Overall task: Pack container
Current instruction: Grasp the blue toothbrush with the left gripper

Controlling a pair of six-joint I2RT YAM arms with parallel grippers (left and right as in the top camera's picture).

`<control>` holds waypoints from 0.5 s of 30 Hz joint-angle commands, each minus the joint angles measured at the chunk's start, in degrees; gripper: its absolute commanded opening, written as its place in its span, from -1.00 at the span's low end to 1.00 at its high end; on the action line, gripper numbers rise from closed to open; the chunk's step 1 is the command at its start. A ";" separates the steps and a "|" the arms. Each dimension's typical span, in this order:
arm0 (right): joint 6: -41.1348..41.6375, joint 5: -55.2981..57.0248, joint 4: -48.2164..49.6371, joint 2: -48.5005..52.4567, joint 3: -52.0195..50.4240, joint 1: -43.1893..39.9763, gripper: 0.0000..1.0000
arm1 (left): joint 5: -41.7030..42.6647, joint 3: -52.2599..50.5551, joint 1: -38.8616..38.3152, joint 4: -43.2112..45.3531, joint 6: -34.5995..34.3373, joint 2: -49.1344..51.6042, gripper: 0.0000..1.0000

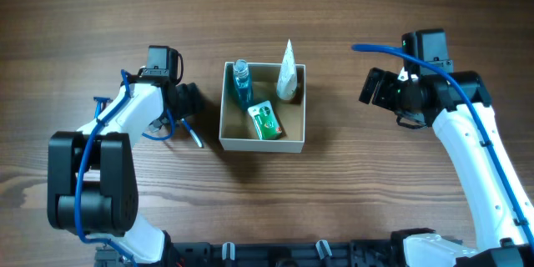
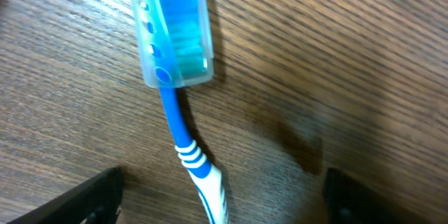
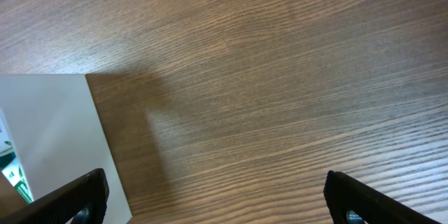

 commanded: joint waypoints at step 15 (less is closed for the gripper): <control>-0.24 -0.72 -0.72 0.31 -0.48 -0.17 0.99 | 0.46 0.24 0.44 -1.70 -0.72 1.84 -0.92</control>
